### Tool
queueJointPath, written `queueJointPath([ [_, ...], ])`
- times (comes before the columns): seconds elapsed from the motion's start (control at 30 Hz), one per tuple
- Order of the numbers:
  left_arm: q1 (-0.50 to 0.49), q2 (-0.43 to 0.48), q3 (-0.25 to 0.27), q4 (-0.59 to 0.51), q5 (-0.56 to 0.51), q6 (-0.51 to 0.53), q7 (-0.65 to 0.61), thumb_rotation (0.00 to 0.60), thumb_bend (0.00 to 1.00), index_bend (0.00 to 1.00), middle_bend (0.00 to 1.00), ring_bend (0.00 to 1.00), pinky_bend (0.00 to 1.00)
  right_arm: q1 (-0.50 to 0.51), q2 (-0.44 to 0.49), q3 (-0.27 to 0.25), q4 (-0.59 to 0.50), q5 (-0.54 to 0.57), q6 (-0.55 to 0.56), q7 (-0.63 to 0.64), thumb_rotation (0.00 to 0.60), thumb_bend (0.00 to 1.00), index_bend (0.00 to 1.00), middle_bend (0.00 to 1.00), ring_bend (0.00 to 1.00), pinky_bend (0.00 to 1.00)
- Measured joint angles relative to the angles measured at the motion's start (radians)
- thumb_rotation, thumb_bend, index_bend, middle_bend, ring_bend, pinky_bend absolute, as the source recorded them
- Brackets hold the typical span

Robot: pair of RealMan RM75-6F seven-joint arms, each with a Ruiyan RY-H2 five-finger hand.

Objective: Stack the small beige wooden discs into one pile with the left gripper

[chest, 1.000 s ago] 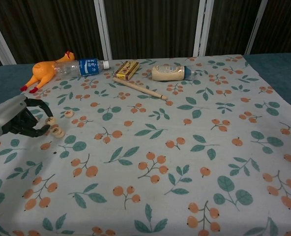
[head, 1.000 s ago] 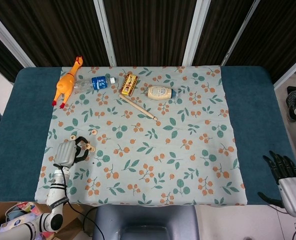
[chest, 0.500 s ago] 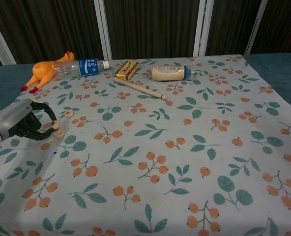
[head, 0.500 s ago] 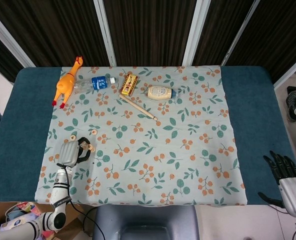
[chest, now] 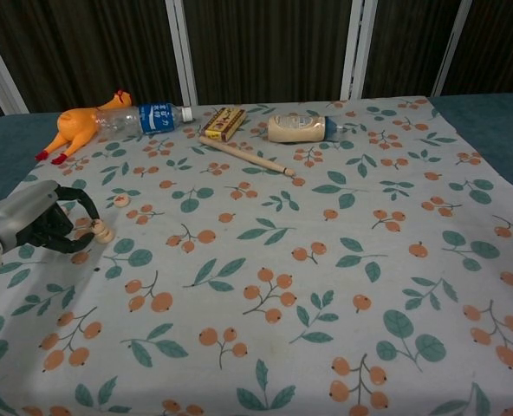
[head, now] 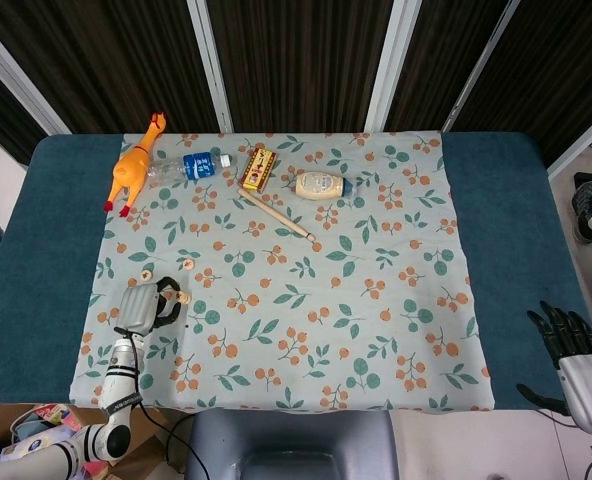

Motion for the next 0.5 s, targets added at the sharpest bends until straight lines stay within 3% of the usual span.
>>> queueJointPath([
  [0.5,0.0,0.01,0.005,-0.02,0.016,0.011,-0.016,0.6,0.4,0.37,1.0,1.0,1.0,0.0,-0.001,0.001,-0.001,0.002,0.0,-0.003,0.6,0.16,0.0,0.0,0.0,0.0],
])
